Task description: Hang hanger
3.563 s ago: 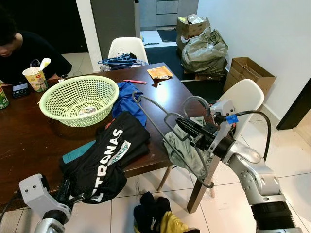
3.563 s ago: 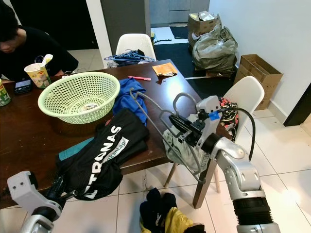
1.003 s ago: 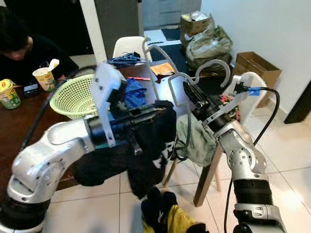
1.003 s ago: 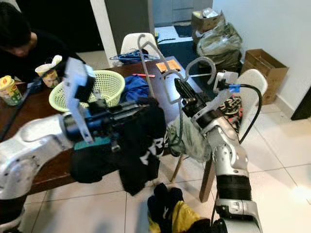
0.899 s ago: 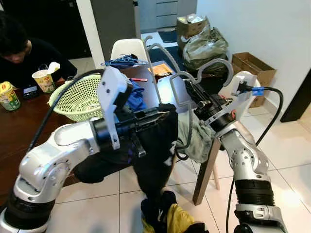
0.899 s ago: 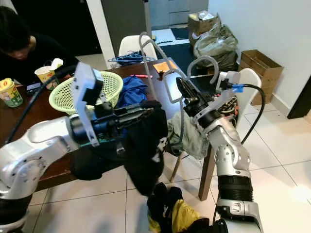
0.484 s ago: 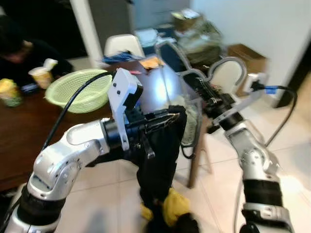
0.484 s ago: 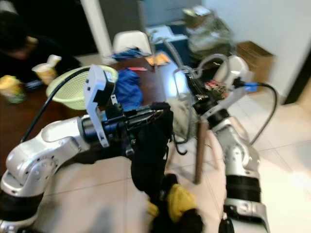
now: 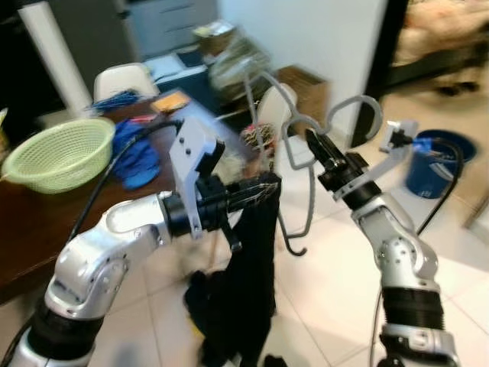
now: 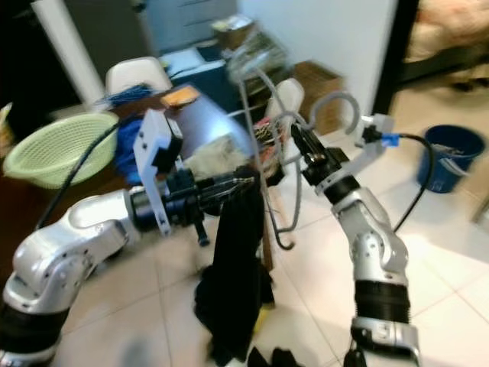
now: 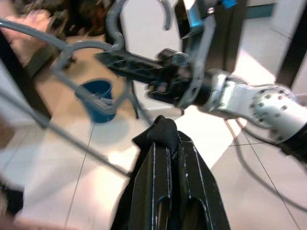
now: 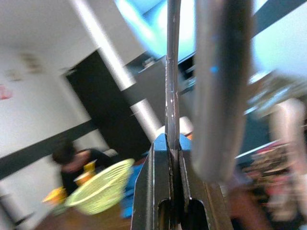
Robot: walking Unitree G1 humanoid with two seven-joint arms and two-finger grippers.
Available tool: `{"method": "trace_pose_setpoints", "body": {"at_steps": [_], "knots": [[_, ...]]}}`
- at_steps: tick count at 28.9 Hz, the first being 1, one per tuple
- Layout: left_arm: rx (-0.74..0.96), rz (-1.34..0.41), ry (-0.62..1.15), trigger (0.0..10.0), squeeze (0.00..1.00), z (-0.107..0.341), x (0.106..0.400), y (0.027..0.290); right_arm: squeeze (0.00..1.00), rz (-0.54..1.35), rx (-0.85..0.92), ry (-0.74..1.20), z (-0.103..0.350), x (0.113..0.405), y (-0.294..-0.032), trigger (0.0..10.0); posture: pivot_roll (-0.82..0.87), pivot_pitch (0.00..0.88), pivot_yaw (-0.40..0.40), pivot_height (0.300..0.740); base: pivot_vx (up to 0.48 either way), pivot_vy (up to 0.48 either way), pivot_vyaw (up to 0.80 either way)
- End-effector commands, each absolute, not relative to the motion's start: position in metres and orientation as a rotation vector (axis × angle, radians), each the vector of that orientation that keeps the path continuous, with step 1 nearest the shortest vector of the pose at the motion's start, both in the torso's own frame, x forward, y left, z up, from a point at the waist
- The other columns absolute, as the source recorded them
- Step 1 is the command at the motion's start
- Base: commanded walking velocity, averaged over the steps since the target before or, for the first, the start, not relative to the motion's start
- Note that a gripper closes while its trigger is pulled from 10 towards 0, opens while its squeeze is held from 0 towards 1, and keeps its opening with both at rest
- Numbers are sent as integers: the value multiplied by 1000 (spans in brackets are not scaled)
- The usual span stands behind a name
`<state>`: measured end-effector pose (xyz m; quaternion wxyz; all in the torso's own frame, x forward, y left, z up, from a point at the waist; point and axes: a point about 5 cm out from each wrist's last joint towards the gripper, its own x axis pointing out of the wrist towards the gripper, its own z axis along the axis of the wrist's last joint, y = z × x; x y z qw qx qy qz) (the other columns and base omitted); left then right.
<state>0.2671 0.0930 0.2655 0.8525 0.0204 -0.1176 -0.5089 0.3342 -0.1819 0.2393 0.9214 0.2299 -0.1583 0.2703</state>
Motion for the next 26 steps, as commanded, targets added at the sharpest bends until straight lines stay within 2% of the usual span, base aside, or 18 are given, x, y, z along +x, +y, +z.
{"method": "trace_pose_setpoints", "body": {"at_steps": [1, 6, 9, 13, 15, 17, 23, 26], "knots": [[63, -1039, -233, 10000, 0, 260, 271, 100, 0, 582, 490, -299, 234, 333, -172, 10000, -17, 0, 91, 740, -337, 0, -800], [319, -911, -244, 10000, 0, 246, 284, 123, 0, 575, 446, -262, 229, 330, -173, 10000, -26, 0, 90, 740, -49, 0, -800], [405, -873, -247, 10000, 0, 244, 288, 131, 0, 584, 426, -252, 227, 329, -172, 10000, -26, 0, 89, 740, 0, 0, -800], [745, -717, -252, 10000, 0, 243, 301, 157, 0, 605, 381, -224, 224, 325, -174, 10000, -31, 0, 81, 740, 0, 0, -800], [840, -665, -249, 10000, 0, 243, 307, 169, 0, 608, 355, -214, 223, 323, -178, 10000, -32, 0, 80, 740, 0, 0, -800], [873, -621, -287, 10000, 0, 249, 311, 179, 0, 604, 323, -206, 224, 322, -184, 10000, -36, 0, 79, 740, 0, 0, -800], [881, -615, -314, 10000, 0, 250, 312, 182, 0, 598, 300, -200, 225, 321, -189, 10000, -42, 0, 80, 740, 0, 0, -800], [814, -619, -351, 10000, 0, 251, 314, 179, 0, 593, 286, -192, 224, 320, -192, 10000, -42, 0, 80, 740, 0, 0, -800]]}}
